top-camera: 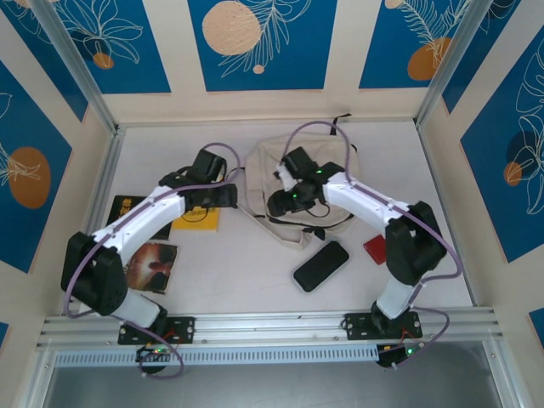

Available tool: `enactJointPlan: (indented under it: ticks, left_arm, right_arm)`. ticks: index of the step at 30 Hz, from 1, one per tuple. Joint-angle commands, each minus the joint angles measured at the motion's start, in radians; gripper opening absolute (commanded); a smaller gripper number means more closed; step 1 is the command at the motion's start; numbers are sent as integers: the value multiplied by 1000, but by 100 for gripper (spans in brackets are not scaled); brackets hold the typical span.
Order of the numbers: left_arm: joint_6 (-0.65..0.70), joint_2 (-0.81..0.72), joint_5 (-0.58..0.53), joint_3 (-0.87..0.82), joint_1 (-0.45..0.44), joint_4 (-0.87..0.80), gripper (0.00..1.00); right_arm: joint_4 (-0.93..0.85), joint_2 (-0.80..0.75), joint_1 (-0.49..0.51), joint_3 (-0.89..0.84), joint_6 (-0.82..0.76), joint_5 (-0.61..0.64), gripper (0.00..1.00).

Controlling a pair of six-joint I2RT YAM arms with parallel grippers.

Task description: Pack the student bag

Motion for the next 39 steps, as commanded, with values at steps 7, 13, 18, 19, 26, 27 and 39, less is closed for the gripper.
enactJointPlan:
  ticks: [7, 13, 18, 19, 26, 27, 39]
  left_arm:
    - [-146, -150, -22, -131, 114, -16, 81]
    - [-149, -169, -17, -155, 130, -19, 83]
    - [-151, -168, -10, -163, 133, -14, 83]
    - [-151, -167, -8, -165, 133, -14, 83]
    - [-149, -168, -4, -171, 133, -15, 84]
    - [-149, -166, -4, -171, 133, -12, 84]
    - [-158, -150, 22, -182, 133, 1, 84]
  right_arm:
    - [-142, 208, 95, 208, -275, 137, 60]
    - [-160, 303, 115, 274, -307, 181, 59]
    - [-150, 344, 105, 322, -257, 197, 56]
    - [-146, 347, 97, 328, -239, 188, 54]
    - [-90, 311, 16, 299, -40, 60, 41]
    - [-79, 303, 6, 290, -12, 50, 41]
    - [16, 265, -65, 212, 163, -153, 48]
